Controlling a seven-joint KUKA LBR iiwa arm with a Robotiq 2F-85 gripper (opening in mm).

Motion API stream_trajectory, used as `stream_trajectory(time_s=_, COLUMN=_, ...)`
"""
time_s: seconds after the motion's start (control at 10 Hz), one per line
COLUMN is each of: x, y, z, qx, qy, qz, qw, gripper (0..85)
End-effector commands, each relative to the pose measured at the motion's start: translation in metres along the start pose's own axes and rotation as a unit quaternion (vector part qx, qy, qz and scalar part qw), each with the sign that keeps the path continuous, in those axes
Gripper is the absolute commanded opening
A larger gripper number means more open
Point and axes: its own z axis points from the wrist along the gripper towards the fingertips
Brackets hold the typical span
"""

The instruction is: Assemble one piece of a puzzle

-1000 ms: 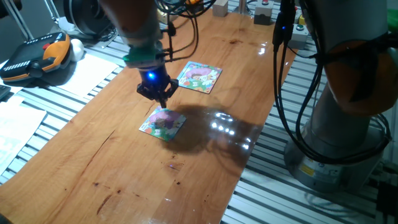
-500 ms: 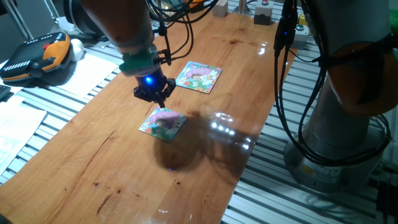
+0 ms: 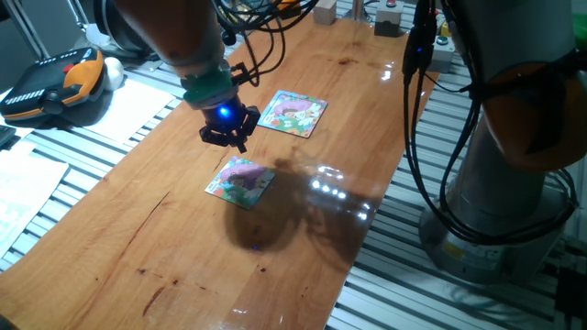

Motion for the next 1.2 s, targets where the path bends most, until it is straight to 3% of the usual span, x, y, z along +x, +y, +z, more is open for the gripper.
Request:
stream_trajectory(time_s=0.0, x=-0.0001, y=0.0, z=0.0002, qx=-0.011, qy=-0.041, qz=-0.22, qw=0.9747, gripper=0.0)
stream_trajectory(time_s=1.1, x=-0.0007, y=-0.0004, z=-0.0008, qx=-0.01, qy=-0.048, qz=-0.256, qw=0.9655, gripper=0.0)
